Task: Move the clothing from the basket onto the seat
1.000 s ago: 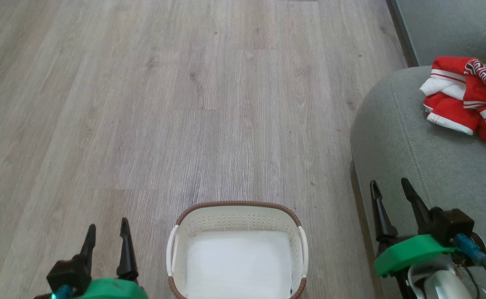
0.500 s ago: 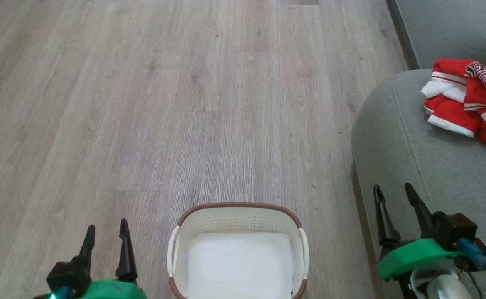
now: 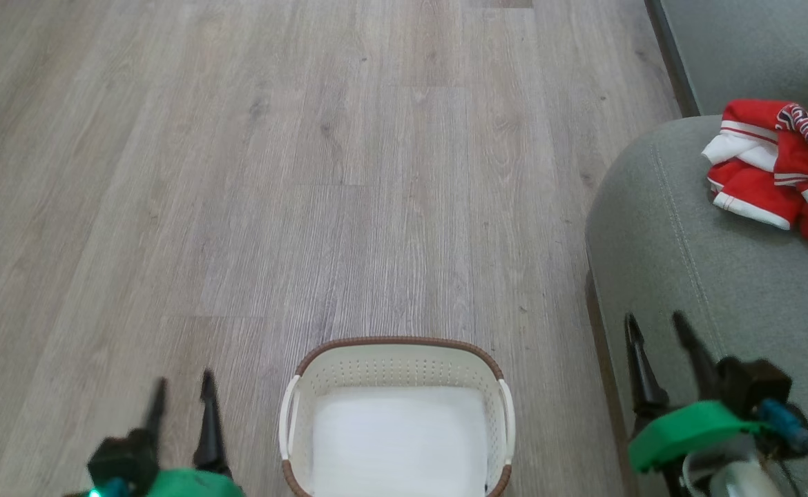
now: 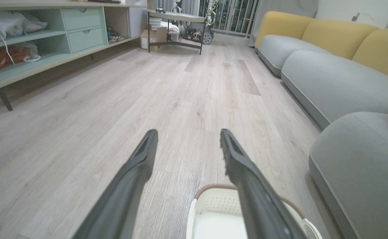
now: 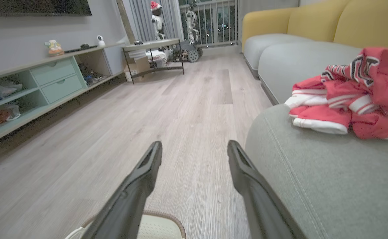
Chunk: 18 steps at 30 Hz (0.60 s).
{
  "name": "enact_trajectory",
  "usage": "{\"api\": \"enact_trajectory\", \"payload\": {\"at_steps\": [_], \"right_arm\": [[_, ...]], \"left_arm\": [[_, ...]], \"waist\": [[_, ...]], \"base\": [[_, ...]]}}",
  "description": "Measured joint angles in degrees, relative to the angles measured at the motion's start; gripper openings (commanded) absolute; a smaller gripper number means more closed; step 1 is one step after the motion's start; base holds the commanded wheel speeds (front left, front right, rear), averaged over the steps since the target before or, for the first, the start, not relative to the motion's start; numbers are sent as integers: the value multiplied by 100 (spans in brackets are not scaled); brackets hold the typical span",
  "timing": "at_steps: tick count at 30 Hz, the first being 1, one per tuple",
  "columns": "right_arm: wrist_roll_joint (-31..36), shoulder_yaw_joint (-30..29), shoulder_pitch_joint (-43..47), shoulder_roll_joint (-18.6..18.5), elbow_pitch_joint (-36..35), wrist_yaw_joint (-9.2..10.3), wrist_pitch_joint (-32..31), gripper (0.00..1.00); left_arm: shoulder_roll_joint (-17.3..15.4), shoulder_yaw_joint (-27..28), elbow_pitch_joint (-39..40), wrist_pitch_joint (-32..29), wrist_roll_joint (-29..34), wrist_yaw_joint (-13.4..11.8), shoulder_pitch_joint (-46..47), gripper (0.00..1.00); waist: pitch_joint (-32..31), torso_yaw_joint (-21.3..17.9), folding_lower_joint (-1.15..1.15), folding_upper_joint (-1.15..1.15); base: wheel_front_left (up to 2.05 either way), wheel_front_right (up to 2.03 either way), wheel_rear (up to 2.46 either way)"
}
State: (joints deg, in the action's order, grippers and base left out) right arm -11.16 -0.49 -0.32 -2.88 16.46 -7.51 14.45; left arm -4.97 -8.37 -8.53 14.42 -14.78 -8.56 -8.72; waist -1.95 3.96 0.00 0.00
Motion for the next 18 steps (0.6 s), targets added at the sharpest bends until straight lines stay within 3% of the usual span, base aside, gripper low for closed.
{"api": "enact_trajectory", "payload": {"at_steps": [7,18], "right_arm": [[-9,42,287,11,559,0,-35,0],[-711,0,327,13,546,0,-196,0]], "left_arm": [[54,-34,-547,-36,-22,-1,-196,0],[68,9,-586,-219,-705,126,-199,0]], "waist": [[2,-3,0,0],[21,-39,0,0]], "base": [[0,0,0],[0,0,0]]}}
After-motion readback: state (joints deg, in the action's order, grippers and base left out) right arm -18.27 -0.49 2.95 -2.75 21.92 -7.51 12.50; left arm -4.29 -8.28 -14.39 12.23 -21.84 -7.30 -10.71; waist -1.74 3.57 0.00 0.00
